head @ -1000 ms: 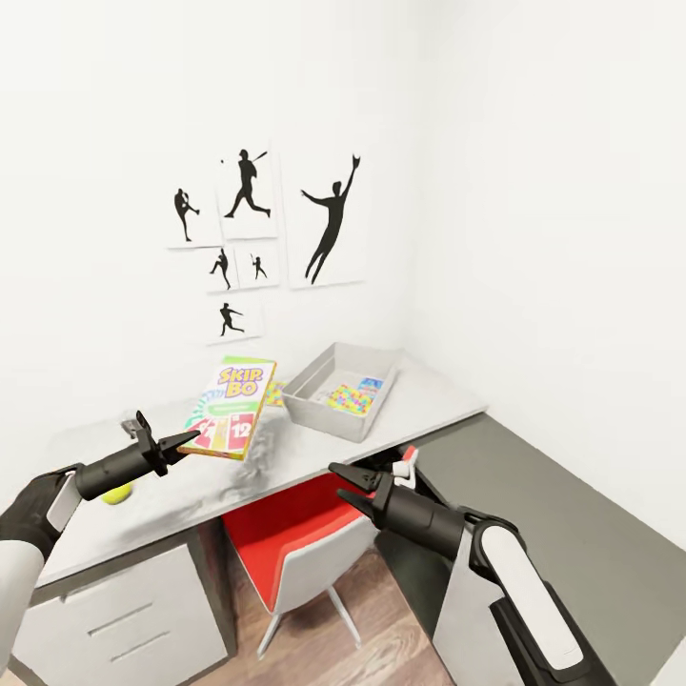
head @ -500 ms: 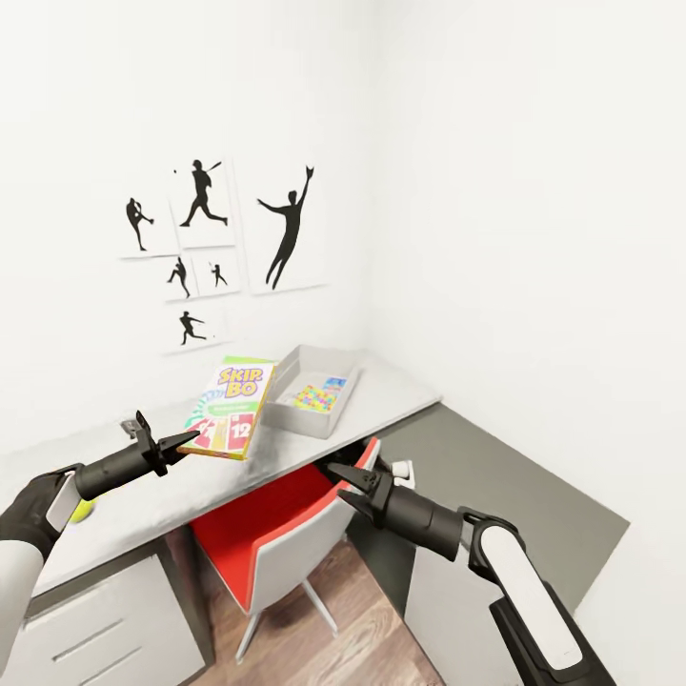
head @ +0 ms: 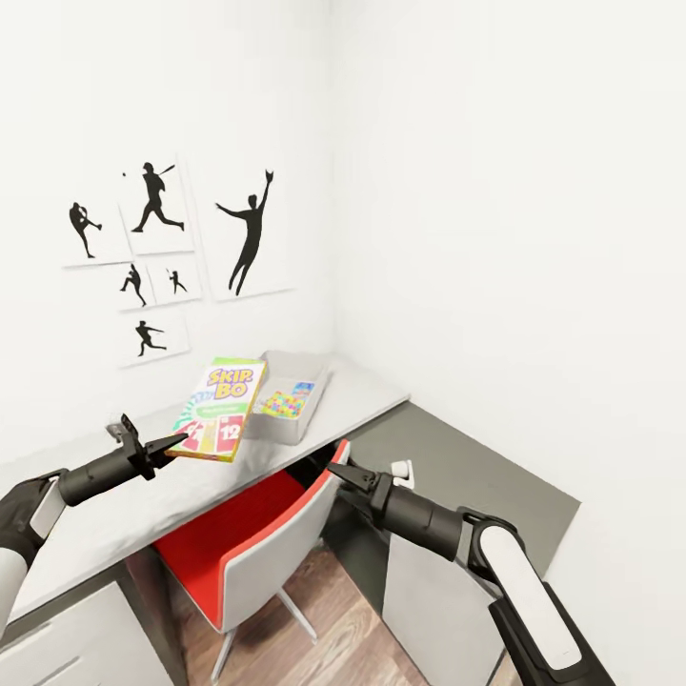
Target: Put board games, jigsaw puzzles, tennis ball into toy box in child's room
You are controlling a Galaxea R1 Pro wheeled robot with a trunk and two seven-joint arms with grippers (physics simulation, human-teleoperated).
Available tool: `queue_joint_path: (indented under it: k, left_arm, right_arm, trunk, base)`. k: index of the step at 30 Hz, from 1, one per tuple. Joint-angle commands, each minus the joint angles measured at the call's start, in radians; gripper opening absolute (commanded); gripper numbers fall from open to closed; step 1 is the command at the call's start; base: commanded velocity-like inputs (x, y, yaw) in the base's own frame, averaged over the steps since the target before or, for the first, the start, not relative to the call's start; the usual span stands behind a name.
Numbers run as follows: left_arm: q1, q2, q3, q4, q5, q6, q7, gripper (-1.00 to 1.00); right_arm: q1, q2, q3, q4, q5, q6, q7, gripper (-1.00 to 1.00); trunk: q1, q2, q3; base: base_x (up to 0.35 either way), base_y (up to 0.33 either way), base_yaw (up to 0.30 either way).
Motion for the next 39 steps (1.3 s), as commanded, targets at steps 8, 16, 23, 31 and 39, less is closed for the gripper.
queue_joint_path:
  k: [8, 16, 23, 31, 39]
  left_arm:
    - [0.007, 0.001, 0.001, -0.001, 0.002, 0.011, -0.008, -1.0]
    - [0.008, 0.001, 0.001, -0.001, 0.002, 0.01, -0.008, -1.0]
    - [0.008, 0.002, 0.001, -0.001, 0.002, 0.009, -0.008, -1.0]
    - [0.01, 0.004, 0.002, -0.001, 0.002, 0.009, -0.01, -1.0]
    - [0.011, 0.004, 0.002, -0.001, 0.002, 0.009, -0.009, -1.0]
  right_arm:
    - [-0.001, -0.001, 0.002, 0.0, 0.007, 0.001, 0.008, 1.0]
    - [-0.001, -0.001, 0.002, 0.0, 0.007, 0.0, 0.008, 1.0]
    - [-0.001, -0.001, 0.001, 0.0, 0.007, 0.0, 0.008, 1.0]
    - [-0.001, -0.002, 0.002, 0.0, 0.007, 0.0, 0.008, 1.0]
    - [-0.001, -0.003, 0.002, 0.0, 0.007, 0.0, 0.008, 1.0]
  trunk:
    - [0.0, -0.001, -0.001]
    - [0.0, -0.001, 0.004]
    - [0.0, -0.001, 0.01]
    - [0.0, -0.001, 0.011]
    - [0.0, -0.001, 0.016]
  base:
    - [0.122, 0.0, -0.011]
    - [0.239, 0.102, -0.097]
    - [0.285, 0.15, -0.158]
    - [0.073, 0.036, -0.009]
    - [0.084, 0.064, -0.111]
